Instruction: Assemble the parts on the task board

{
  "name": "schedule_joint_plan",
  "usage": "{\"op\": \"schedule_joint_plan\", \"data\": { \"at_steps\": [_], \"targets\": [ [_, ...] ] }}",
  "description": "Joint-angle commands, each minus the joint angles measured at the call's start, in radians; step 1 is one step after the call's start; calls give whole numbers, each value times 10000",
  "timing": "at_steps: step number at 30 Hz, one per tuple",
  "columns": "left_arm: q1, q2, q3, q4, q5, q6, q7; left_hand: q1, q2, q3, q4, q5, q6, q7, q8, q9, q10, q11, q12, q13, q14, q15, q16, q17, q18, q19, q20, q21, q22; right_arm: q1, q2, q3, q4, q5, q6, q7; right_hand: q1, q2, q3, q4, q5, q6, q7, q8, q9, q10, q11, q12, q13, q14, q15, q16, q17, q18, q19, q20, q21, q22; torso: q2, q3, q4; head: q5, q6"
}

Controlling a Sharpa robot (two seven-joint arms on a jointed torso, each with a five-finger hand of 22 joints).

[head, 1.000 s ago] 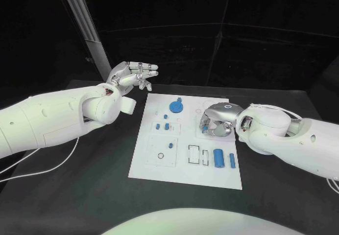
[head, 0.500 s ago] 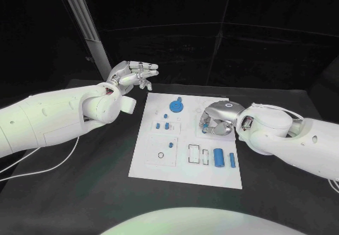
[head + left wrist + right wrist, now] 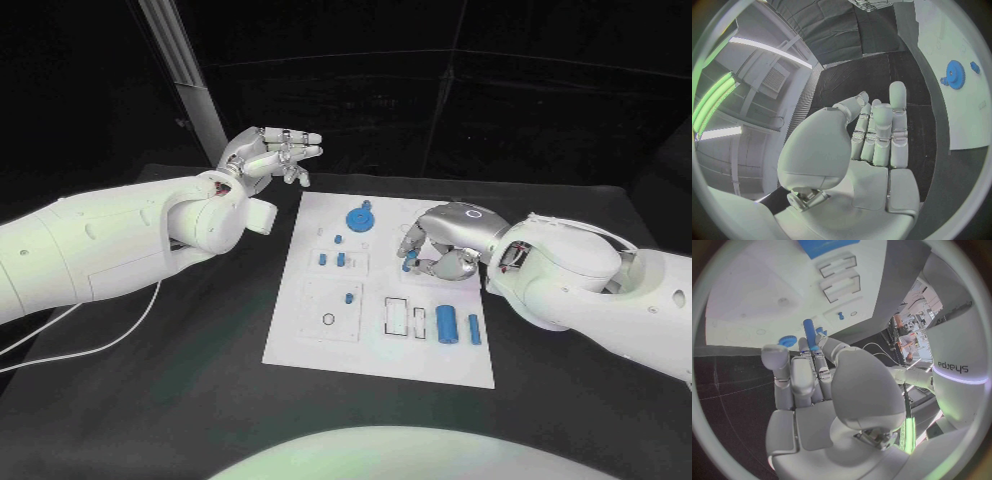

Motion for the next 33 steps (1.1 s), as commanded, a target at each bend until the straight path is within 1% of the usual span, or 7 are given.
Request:
{"op": "schedule_joint_plan", "data": {
  "at_steps": [1,4,11,13,20,24,33],
  "targets": [
    [15,22,6,-10,26,114,23,-30,8,-43,0,44,-31,34,39,-16,-43,6,35,-13,-36,-2,-40,-8,58,-39,8,-44,-11,15,160,16,157,453,-675,316,10,-137,70,-5,63,-8,36,-32,-12,203,-203,-38,4,203,-64,30,-12,-142,29,-48,44,10,19,16,2,99,7],
    [14,44,6,-12,26,106,13,-8,5,-39,-16,45,-41,33,37,-17,-63,5,45,-15,-43,-2,-42,-21,60,-40,8,-52,-15,13,485,21,183,640,-677,476,32,-125,124,-28,69,-23,47,-52,-17,186,-192,-61,2,201,-57,35,-9,-141,20,-46,46,8,20,-13,9,123,4],
    [14,86,5,-5,26,105,13,2,-3,-41,-25,44,-55,37,31,-19,-79,8,53,-18,-47,-1,-40,-25,61,-39,9,-57,-18,-79,1415,-5,-68,940,-481,828,52,-106,176,-50,78,-38,63,-73,-23,170,-179,-81,0,197,-48,30,-21,-136,4,-44,39,-11,16,-2,15,180,-50],
    [14,96,5,0,26,112,15,2,-3,-41,-25,44,-55,37,31,-19,-79,8,53,-18,-47,-1,-40,-25,61,-39,9,-57,-18,-179,1673,-18,-209,981,-377,959,58,-100,194,-58,84,-43,70,-80,-25,164,-173,-89,0,196,-44,27,-27,-134,-4,-43,34,-22,12,-17,13,204,-90],
    [14,137,6,7,26,127,27,2,-3,-41,-25,44,-55,37,31,-19,-79,8,53,-18,-47,-1,-40,-25,61,-39,9,-57,-18,-545,2296,-41,-650,1019,-71,1243,46,-116,220,-85,131,-69,97,-109,-32,134,-147,-118,-1,194,-25,34,-24,-126,-29,-38,21,-54,17,-1,2,353,-145],
    [14,156,6,9,25,133,33,2,-3,-41,-25,44,-55,37,31,-19,-79,8,53,-18,-47,-1,-40,-25,61,-39,9,-57,-18,-651,2525,-121,-883,922,95,1321,39,-118,221,-86,143,-71,101,-113,-32,130,-143,-122,-1,196,-22,43,-11,-127,-30,-36,25,-49,4,-17,-7,402,-159],
    [15,188,6,1,25,139,40,9,-2,-41,-30,44,-67,41,28,-20,-93,11,64,-19,-48,0,-36,-24,61,-38,10,-62,-22,-746,2847,-319,-1335,676,564,1332,33,-119,226,-92,159,-76,106,-120,-34,120,-138,-131,-1,198,-18,51,-2,-132,-26,-31,36,-32,9,-7,12,464,-179]
  ]
}}
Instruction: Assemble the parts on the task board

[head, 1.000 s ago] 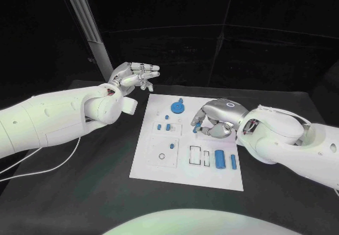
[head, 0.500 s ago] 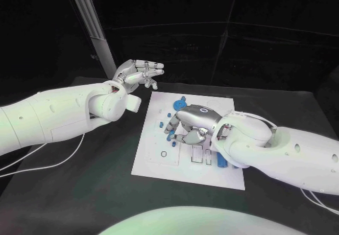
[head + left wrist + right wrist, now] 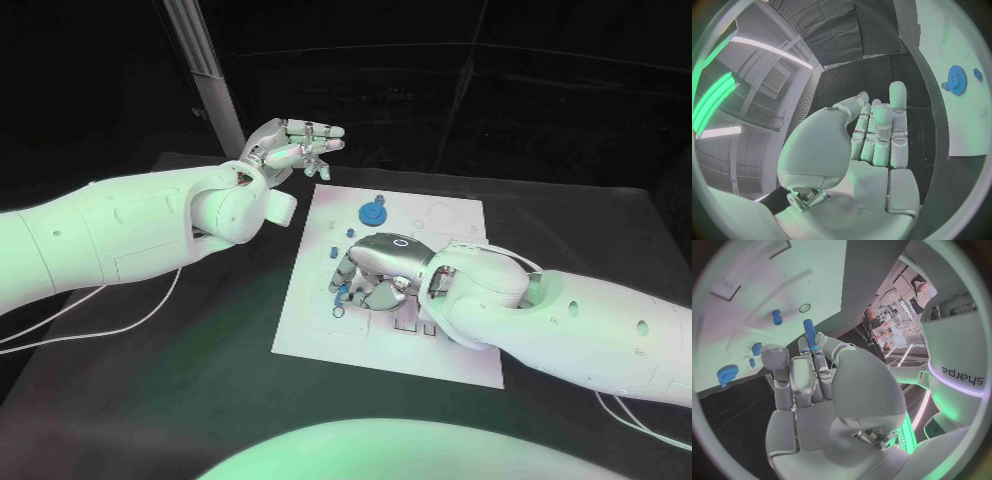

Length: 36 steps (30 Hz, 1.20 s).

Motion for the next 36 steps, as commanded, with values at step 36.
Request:
{"op": "schedule_joint_plan", "data": {
  "at_steps": [36],
  "targets": [
    [17,34,8,-20,24,140,36,13,0,-43,-32,44,-45,12,24,-13,-109,15,80,-14,-54,3,-35,-25,62,-36,11,-69,-20,-171,493,-72,-577,-1340,748,39,90,62,91,-10,84,8,31,-44,-11,119,-138,-45,16,202,-15,65,23,-135,-24,-23,49,29,-1,0,8,-9,-45]
  ]
}}
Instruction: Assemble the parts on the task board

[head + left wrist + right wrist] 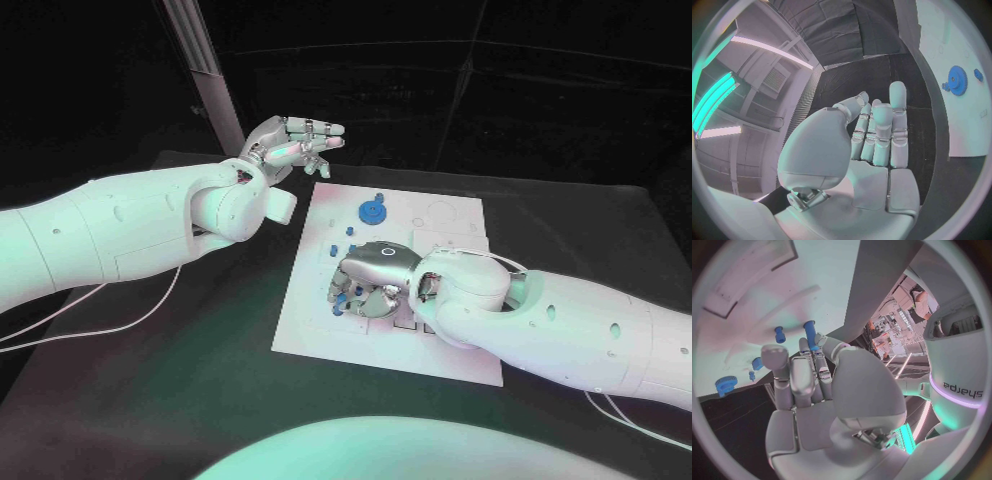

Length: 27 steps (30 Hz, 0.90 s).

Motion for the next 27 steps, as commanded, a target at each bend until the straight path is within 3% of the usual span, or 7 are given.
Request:
{"op": "schedule_joint_plan", "data": {
  "at_steps": [1,15,18,20,23,27],
  "targets": [
    [16,5,7,6,24,122,38,13,0,-44,-32,44,-45,13,24,-14,-74,-21,10,-17,-55,3,-35,-9,61,-36,11,-69,-16,14,24,0,-19,-507,125,-27,57,30,68,14,40,10,33,-44,-13,119,-138,44,13,202,-15,65,7,-135,-23,-23,50,11,6,0,11,3,18],
    [16,14,7,-9,24,129,26,12,-5,-49,-33,44,-67,22,14,-18,-85,-16,22,-18,-58,6,-33,-15,61,-35,13,-74,-19,11,158,-65,-12,-746,268,81,-43,-51,12,-7,55,-21,50,-85,-20,48,-112,-20,2,193,7,58,-22,-129,-58,3,42,-16,6,5,-10,9,22],
    [16,17,7,-12,24,129,25,12,-5,-49,-33,44,-67,22,14,-18,-85,-16,22,-18,-58,6,-33,-15,61,-35,13,-74,-19,11,161,-72,-6,-750,225,124,-195,-130,-74,34,267,-78,72,-130,-33,-45,-83,-99,-23,182,37,46,-53,-119,-102,32,13,-75,4,2,-5,3,27],
    [16,18,7,-14,24,124,25,12,-5,-49,-33,44,-67,22,14,-18,-85,-16,22,-18,-58,6,-33,-15,61,-35,13,-74,-19,11,157,-75,-11,-694,179,160,-397,-268,-196,108,394,-266,136,-217,-74,-267,-17,-245,-72,155,97,-5,-137,-99,-178,71,-67,-209,1,1,-5,4,30],
    [16,16,7,-13,24,117,30,12,-5,-49,-33,44,-67,22,14,-18,-85,-16,22,-18,-58,6,-33,-15,61,-35,13,-74,-19,12,143,-79,-20,-588,63,201,-855,-711,-580,269,835,-1127,439,-251,-172,-1156,303,-725,-109,-27,326,-417,-727,33,-610,236,-631,-1098,-1,-4,-2,-6,33],
    [16,9,7,-15,24,112,29,19,-3,-48,-38,44,-83,26,8,-19,-94,-13,38,-18,-63,8,-32,-24,61,-33,15,-79,-22,12,111,-82,-19,-379,-236,267,-983,-805,-1161,335,989,-1622,631,-223,-144,-1935,512,-927,-81,-234,499,-907,-1386,215,-1079,422,-1329,-2080,-2,3,-3,-17,36]
  ]
}}
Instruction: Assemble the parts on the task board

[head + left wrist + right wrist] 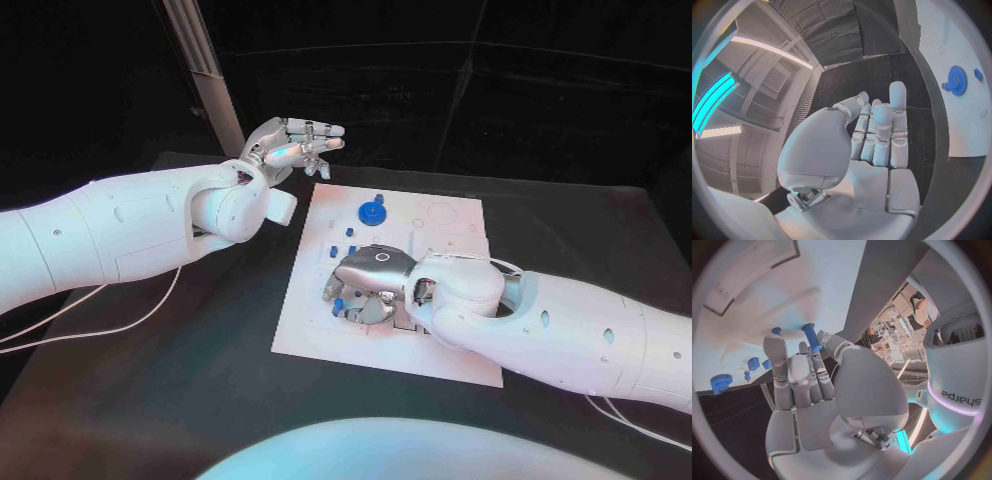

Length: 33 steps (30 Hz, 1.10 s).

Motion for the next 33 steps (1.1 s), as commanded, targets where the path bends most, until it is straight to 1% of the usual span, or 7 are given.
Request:
{"op": "schedule_joint_plan", "data": {
  "at_steps": [1,11,15,19,27,30,33],
  "targets": [
    [16,-3,7,2,24,102,36,20,-3,-49,-37,44,-81,24,8,-11,-81,0,38,-13,-63,8,-32,-16,61,-34,15,-40,-14,12,-33,1,20,248,-425,196,-101,34,-362,37,50,-273,101,-5,9,-490,111,-99,19,-152,116,-433,-576,263,-380,93,-576,-814,-6,3,0,-12,10],
    [16,-28,7,0,24,108,32,20,-3,-49,-37,44,-81,24,8,-11,-81,0,38,-13,-63,8,-32,-16,61,-34,15,-40,-14,10,-571,-3,454,1013,-1818,496,5,235,-1260,131,83,-518,84,33,41,-562,84,344,77,-149,102,-659,-846,317,-372,111,-949,-1239,-4,15,-12,-90,153],
    [15,-26,7,-16,24,114,29,20,-3,-49,-37,44,-81,24,8,-11,-81,0,38,-13,-63,8,-32,-16,61,-34,15,-40,-14,14,-1428,2,1025,2075,-2486,522,55,353,-1460,175,91,-308,19,102,76,-73,-9,725,124,-54,35,-533,-675,281,-191,55,-828,-1052,-23,0,-20,-181,245],
    [14,-45,6,-14,24,113,30,20,-3,-49,-37,44,-81,24,8,-11,-81,0,38,-13,-63,8,-32,-16,61,-34,15,-40,-14,62,-2368,8,1529,3433,-2847,337,-86,445,-1628,367,97,61,-223,257,131,1061,-296,1397,332,210,-153,96,183,94,398,-76,-62,103,-51,-16,-63,-341,306],
    [11,-96,3,7,24,131,35,20,-3,-49,-37,44,-81,24,8,-11,-81,0,38,-13,-63,8,-32,-16,61,-34,15,-40,-14,119,-4262,10,2250,5449,-2665,-856,-936,341,-2824,1224,693,785,-937,852,308,3276,-1077,4307,2502,584,-807,1285,1620,-351,1569,-713,1747,2738,-148,-32,-249,-998,543],
    [1,-140,0,23,24,142,33,20,-3,-49,-37,44,-81,24,8,-11,-81,0,38,-13,-63,8,-32,-16,61,-34,15,-40,-14,121,-4781,7,2404,5581,-2469,-1611,-1201,457,-3408,1672,953,760,-990,1019,386,3266,-1137,6713,5272,600,-903,1533,1888,-485,1735,-702,2126,3305,-192,-13,-370,-1088,568],
    [-7,-169,-5,24,24,145,29,36,-7,-49,-50,43,-91,27,8,-9,-94,3,63,-13,-66,10,-27,-21,62,-31,17,-47,-18,118,-5119,5,2511,5563,-2332,-2333,-1218,644,-3762,1956,898,774,-1001,1196,485,3017,-1118,7524,6309,574,-878,1593,1910,-471,1720,-739,2199,3396,-233,-3,-451,-1148,543]
  ]
}}
